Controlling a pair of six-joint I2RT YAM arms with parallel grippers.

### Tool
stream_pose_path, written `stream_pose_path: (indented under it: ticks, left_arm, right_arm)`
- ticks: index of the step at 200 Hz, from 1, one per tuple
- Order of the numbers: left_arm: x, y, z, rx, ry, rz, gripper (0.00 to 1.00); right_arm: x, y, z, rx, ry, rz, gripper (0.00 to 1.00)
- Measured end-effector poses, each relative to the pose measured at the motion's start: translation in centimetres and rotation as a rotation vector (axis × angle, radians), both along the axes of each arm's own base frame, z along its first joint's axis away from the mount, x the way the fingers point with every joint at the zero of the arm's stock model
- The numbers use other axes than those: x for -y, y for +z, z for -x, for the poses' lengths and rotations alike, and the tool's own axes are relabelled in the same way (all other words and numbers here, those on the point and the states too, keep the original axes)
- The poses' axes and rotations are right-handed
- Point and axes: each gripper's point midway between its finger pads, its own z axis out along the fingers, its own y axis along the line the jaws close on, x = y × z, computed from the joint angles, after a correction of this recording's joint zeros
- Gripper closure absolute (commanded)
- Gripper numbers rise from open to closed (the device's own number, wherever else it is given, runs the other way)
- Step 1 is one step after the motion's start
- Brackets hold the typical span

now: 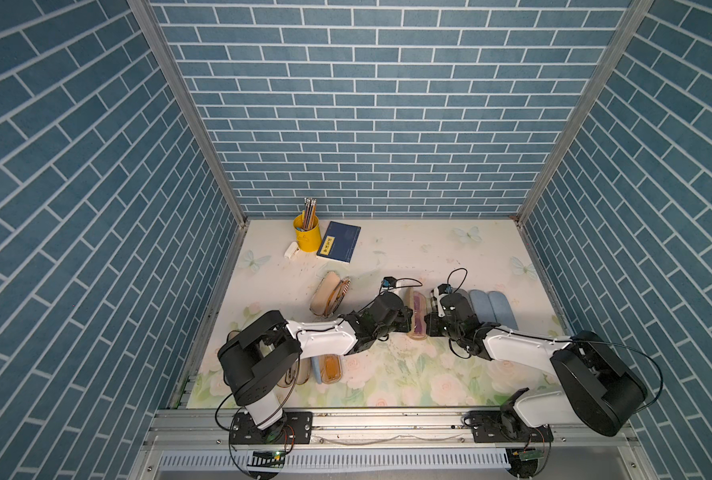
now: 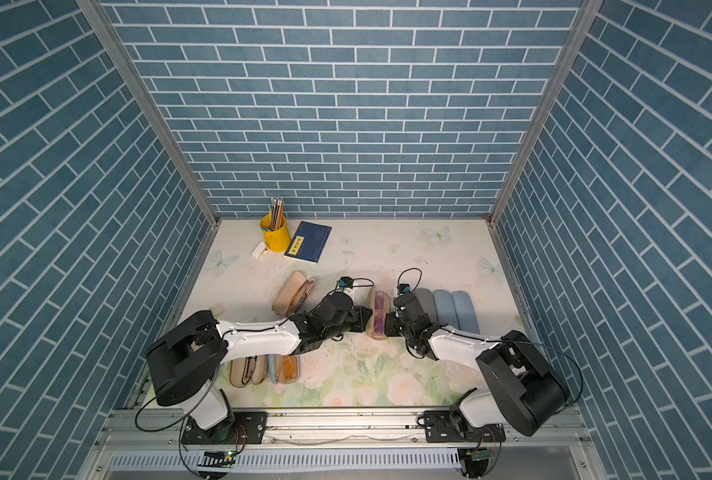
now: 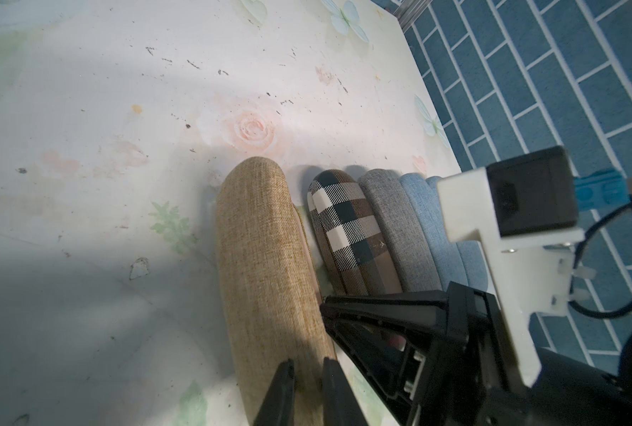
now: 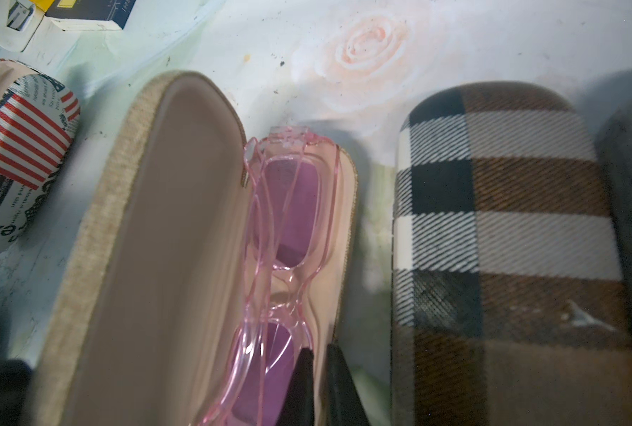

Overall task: Close the glasses case
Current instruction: Close the glasses case at the center of the board.

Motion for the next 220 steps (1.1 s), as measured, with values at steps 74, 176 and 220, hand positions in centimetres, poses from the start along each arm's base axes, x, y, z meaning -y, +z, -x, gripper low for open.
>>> stream_pose_path:
  ticks: [74, 176, 220]
  left_arm:
    - [0.7, 0.0, -0.4, 0.001, -0.005, -0.003, 0.82]
    - [1.4, 0.1, -0.7, 0.004, -0.009, -0.001, 0.82]
    - [1.5, 0.0, -0.7, 0.005, -0.011, -0.002, 0.82]
  right_arm:
    - [0.2, -0.2, 0.0, -0.001, -0.004, 0.002, 0.92]
    - [0.4, -0.3, 0.0, 0.0, -0.01, 0.006, 0.92]
    - [0.4, -0.3, 0.0, 0.001, -0.011, 0.007, 0.93]
